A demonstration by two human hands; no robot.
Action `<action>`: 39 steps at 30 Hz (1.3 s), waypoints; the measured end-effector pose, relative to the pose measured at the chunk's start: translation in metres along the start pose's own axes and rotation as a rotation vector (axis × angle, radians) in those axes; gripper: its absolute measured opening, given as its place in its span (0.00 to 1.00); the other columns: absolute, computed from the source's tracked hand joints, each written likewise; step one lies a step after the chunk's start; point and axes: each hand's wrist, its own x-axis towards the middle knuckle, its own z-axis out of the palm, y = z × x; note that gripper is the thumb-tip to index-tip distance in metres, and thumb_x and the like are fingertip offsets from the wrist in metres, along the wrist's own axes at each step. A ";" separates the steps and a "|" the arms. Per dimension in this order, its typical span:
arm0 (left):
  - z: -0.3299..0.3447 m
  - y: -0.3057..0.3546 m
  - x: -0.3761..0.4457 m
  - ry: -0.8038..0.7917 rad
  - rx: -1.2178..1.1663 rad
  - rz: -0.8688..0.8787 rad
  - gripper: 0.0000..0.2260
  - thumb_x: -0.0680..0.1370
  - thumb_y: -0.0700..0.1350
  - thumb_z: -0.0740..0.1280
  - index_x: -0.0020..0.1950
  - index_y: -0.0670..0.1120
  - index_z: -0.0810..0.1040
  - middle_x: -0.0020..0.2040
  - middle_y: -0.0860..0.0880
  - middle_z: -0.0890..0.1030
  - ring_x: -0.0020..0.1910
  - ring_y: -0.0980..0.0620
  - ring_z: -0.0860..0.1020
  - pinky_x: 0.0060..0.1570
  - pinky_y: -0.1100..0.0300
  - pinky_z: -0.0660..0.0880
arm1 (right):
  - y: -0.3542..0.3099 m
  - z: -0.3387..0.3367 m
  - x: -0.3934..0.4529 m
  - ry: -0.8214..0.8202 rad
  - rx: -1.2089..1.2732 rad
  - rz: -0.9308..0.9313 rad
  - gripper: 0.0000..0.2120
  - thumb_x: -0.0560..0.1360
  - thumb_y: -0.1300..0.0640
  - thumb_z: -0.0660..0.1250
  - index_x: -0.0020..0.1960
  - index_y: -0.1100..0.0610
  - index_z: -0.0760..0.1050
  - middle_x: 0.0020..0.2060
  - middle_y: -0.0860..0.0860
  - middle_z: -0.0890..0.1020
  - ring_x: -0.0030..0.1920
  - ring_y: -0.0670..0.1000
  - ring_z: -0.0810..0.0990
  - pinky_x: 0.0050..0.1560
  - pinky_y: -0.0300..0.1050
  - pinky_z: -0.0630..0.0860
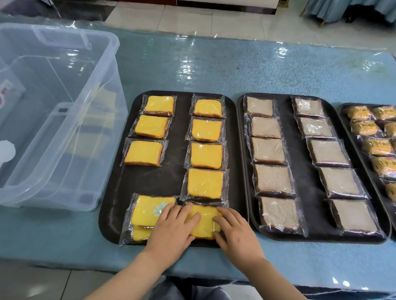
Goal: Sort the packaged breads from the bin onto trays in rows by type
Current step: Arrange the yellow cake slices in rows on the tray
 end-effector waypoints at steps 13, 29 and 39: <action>-0.023 -0.023 0.043 -0.029 -0.221 -0.094 0.28 0.82 0.55 0.57 0.79 0.51 0.51 0.80 0.46 0.51 0.75 0.47 0.62 0.75 0.54 0.53 | -0.004 -0.018 0.039 -0.119 -0.030 0.153 0.27 0.81 0.46 0.55 0.78 0.51 0.54 0.78 0.48 0.53 0.78 0.49 0.50 0.74 0.42 0.44; -0.021 -0.064 0.042 -0.040 -0.385 -0.205 0.24 0.82 0.56 0.57 0.77 0.55 0.58 0.79 0.54 0.56 0.77 0.52 0.55 0.75 0.54 0.49 | -0.011 -0.034 0.071 -0.152 -0.004 0.227 0.25 0.82 0.45 0.55 0.77 0.48 0.57 0.78 0.46 0.54 0.78 0.47 0.48 0.76 0.44 0.44; -0.017 -0.104 0.037 -0.108 -0.465 -0.248 0.23 0.81 0.55 0.57 0.76 0.57 0.61 0.76 0.57 0.61 0.76 0.56 0.56 0.75 0.55 0.50 | -0.008 -0.025 0.166 -0.317 -0.183 0.225 0.31 0.82 0.41 0.49 0.79 0.53 0.46 0.79 0.51 0.46 0.78 0.54 0.44 0.76 0.51 0.45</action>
